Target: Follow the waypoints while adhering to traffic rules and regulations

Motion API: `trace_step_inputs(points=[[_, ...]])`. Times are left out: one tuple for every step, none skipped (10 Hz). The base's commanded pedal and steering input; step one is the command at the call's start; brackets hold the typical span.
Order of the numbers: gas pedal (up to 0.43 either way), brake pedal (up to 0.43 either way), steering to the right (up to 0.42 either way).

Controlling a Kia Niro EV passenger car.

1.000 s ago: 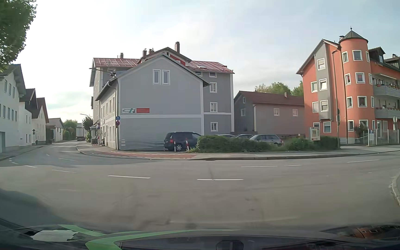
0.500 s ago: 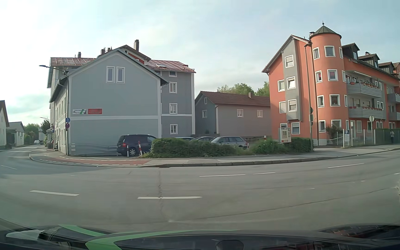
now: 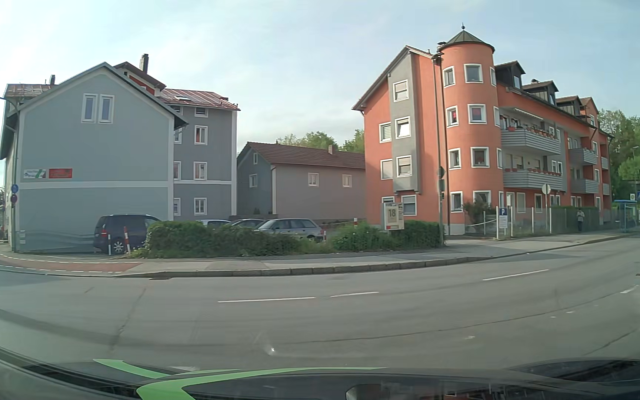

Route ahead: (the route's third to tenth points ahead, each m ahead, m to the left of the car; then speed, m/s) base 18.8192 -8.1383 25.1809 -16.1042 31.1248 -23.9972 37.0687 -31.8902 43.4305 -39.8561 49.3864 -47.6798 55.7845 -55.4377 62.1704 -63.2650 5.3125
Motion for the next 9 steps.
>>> trace_step_inputs(points=[[0.079,0.0,0.309],[0.087,0.0,0.321],[0.087,0.0,0.334],[0.138,0.0,0.34],[0.157,0.0,0.348],[0.157,0.0,0.355],[0.157,0.0,0.358],[0.157,0.0,0.358],[0.157,0.0,0.357]])
